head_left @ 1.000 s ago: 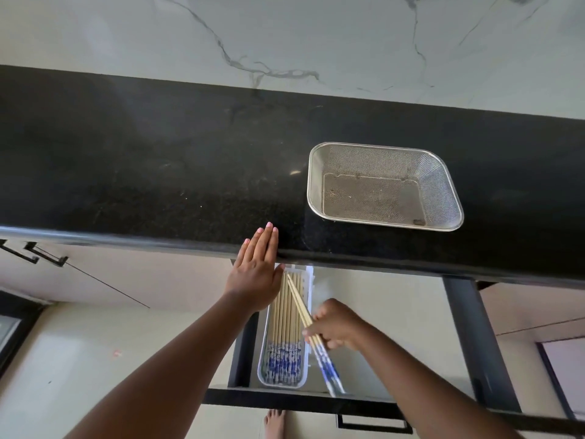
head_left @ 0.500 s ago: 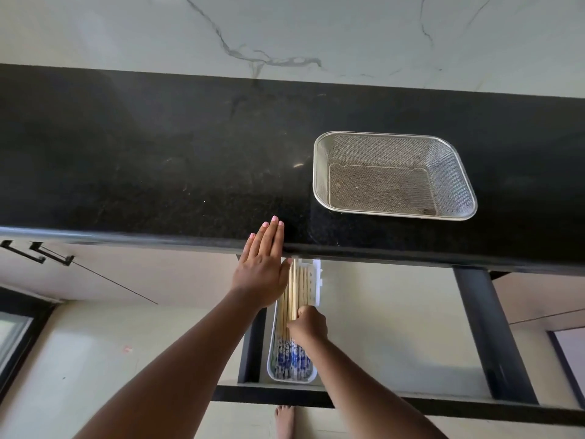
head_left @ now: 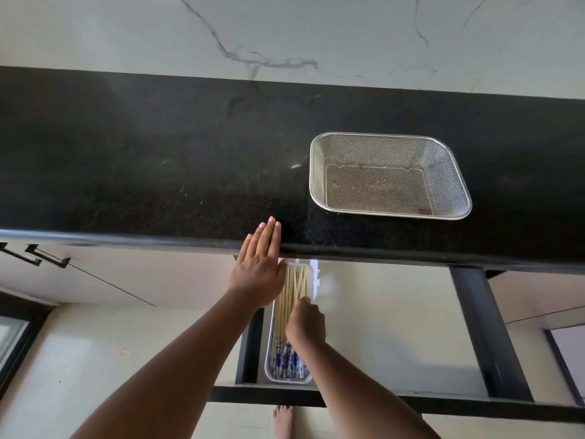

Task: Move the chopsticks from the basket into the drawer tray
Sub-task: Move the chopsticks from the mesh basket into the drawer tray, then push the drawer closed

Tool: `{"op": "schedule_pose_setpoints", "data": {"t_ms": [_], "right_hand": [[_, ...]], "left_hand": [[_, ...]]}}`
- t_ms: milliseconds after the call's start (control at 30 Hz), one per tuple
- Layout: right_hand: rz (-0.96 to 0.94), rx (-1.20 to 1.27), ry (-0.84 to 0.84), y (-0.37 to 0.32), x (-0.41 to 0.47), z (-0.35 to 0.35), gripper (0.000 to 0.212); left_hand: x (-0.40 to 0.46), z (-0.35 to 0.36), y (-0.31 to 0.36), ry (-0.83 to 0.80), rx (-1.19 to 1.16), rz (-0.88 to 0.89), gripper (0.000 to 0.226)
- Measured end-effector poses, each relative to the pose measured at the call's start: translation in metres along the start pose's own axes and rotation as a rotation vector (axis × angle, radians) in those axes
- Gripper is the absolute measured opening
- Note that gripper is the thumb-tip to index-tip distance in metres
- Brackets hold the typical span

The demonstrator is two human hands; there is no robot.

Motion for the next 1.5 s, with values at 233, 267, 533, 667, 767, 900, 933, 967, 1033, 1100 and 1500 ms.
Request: {"op": "schedule_pose_setpoints", "data": {"t_ms": [233,267,533,667,767,900,933,967,1033,1100,1500], "right_hand": [[-0.035,0.008,0.031,-0.004,-0.002,0.001,0.046],[-0.034,0.004,0.033,-0.005,-0.003,0.001,0.047],[-0.034,0.021,0.027,-0.001,-0.008,0.004,0.043],[-0.035,0.005,0.016,0.0,-0.011,0.007,0.043],[-0.012,-0.014,0.018,0.004,-0.012,0.006,0.042],[-0.074,0.011,-0.017,0.002,-0.015,0.001,0.038],[-0.113,0.024,-0.023,0.002,-0.018,-0.003,0.034],[-0.152,0.04,-0.022,0.004,-0.021,-0.009,0.029],[-0.21,0.06,0.009,0.015,-0.029,-0.028,0.018],[-0.231,0.065,0.063,0.036,-0.036,-0.052,0.014],[-0.429,-0.1,0.351,0.178,-0.128,-0.133,0.049]], "left_hand": [[0.0,0.002,0.0,-0.007,0.013,-0.007,0.067],[0.0,0.002,0.0,-0.006,0.015,-0.008,0.067],[0.0,0.002,0.001,0.005,0.033,-0.021,0.068],[-0.001,0.0,0.002,0.011,0.023,-0.02,0.069],[-0.001,-0.002,0.003,0.02,0.016,-0.023,0.069],[-0.001,-0.002,0.003,0.004,0.014,-0.027,0.069],[0.0,-0.002,0.003,-0.006,0.012,-0.03,0.069],[0.0,-0.002,0.003,-0.02,0.008,-0.036,0.069],[0.0,-0.001,0.004,-0.062,-0.019,-0.059,0.069],[-0.006,0.0,0.006,-0.099,-0.057,-0.088,0.07],[-0.176,0.033,0.048,-0.185,-0.097,-0.114,0.071]]}}
Point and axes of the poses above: each hand's wrist, its own x-axis towards the middle knuckle, its own z-axis out of the palm, y = z × x, the point moved 10 cm from there along x, towards the middle knuckle, and after that the axes turned 5 degrees about y, right-handed, at the moved point
